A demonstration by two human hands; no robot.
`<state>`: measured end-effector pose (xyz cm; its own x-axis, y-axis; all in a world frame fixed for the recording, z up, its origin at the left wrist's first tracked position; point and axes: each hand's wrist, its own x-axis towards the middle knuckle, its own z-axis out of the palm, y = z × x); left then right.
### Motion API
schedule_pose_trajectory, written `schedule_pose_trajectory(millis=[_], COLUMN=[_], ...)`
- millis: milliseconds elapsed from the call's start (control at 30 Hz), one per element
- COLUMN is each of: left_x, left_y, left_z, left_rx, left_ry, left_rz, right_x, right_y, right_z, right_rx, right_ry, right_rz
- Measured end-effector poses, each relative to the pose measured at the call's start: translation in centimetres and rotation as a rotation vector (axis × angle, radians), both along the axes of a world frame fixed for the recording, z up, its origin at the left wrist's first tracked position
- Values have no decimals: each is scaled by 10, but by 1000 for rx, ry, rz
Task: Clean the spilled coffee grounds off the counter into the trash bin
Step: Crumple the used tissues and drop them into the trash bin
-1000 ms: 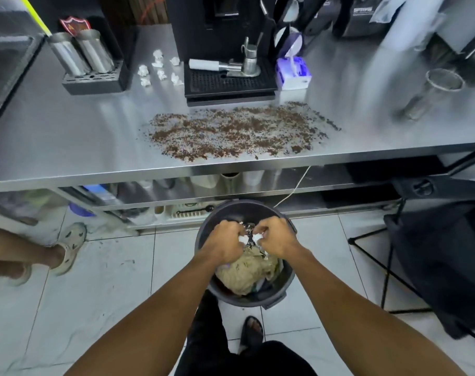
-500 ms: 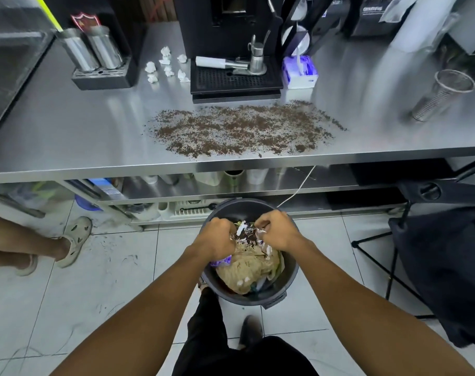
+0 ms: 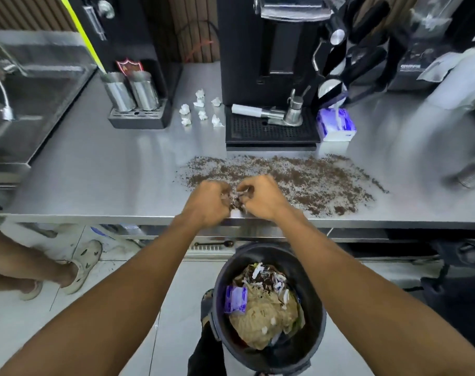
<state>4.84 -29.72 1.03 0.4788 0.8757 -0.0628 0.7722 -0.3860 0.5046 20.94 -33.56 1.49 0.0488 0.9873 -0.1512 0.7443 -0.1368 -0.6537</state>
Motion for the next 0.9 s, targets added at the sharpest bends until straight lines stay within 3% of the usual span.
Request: schedule_pose_trajectory(millis=[233, 500, 733, 900], left_x=[-24, -43, -36, -30], left_y=[135, 272, 329, 335], left_z=[6, -20, -43, -50], left_rx=[2, 43, 143, 127], left_ry=[49, 67, 110, 88], left_rz=[4, 57, 15, 22], right_x=[-24, -52, -48, -43], right_y=[136, 260, 313, 316], right_z=[18, -10, -38, -45], right_rx=[36, 72, 85, -1], right_ry=[-69, -174, -394, -389], right_rz=[8, -94, -89, -153])
